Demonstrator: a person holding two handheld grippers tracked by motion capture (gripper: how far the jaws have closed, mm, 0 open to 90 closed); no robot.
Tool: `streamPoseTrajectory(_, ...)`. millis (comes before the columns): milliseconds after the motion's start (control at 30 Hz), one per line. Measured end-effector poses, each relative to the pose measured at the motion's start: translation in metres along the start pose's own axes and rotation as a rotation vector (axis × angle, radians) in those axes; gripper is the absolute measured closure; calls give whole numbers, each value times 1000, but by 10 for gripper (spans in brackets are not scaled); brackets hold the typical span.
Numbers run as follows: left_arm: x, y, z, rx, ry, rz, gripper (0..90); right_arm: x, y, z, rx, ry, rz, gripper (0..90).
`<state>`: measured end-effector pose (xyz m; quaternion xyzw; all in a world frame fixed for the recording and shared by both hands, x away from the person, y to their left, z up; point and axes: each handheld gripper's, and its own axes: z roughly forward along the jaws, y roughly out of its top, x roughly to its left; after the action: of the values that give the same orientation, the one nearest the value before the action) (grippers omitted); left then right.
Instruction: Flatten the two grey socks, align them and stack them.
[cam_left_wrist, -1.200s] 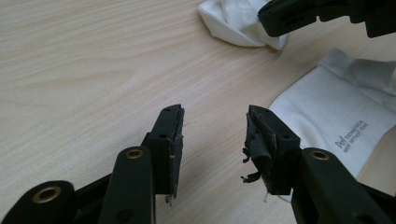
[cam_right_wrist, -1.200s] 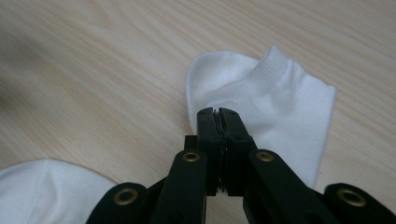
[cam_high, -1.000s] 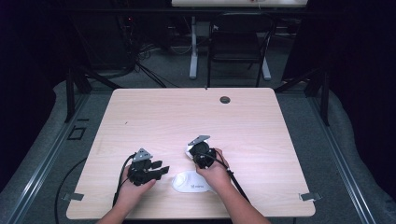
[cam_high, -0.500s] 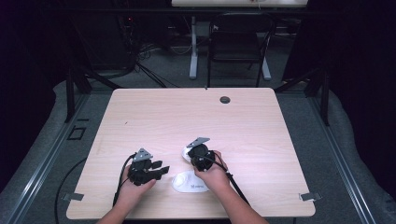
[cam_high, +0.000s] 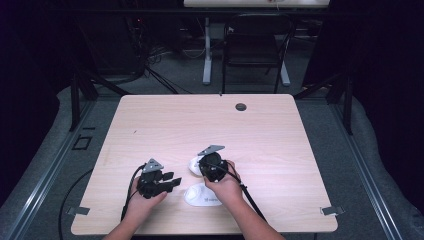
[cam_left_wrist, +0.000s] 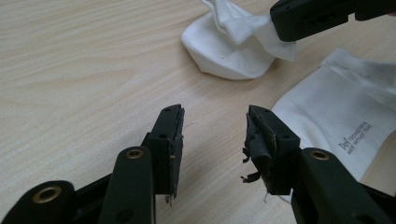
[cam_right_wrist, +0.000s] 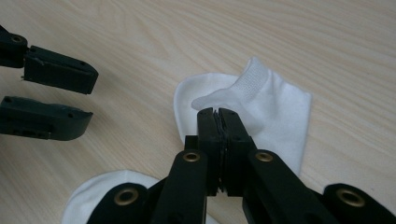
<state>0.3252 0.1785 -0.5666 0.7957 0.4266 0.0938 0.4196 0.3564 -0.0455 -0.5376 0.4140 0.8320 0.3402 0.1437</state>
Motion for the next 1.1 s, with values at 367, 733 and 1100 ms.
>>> streamPoseTrajectory(367,2,2,0,-12,2,0,575,-8,4,-12,-53,1,59,889)
streamPoseTrajectory(733,-9,23,14,-15,25,47,650,-27,-3,-25,-111,-2,123,889)
streamPoseTrajectory(1100,-14,49,46,28,46,47,886,-40,-12,-33,-149,14,163,889)
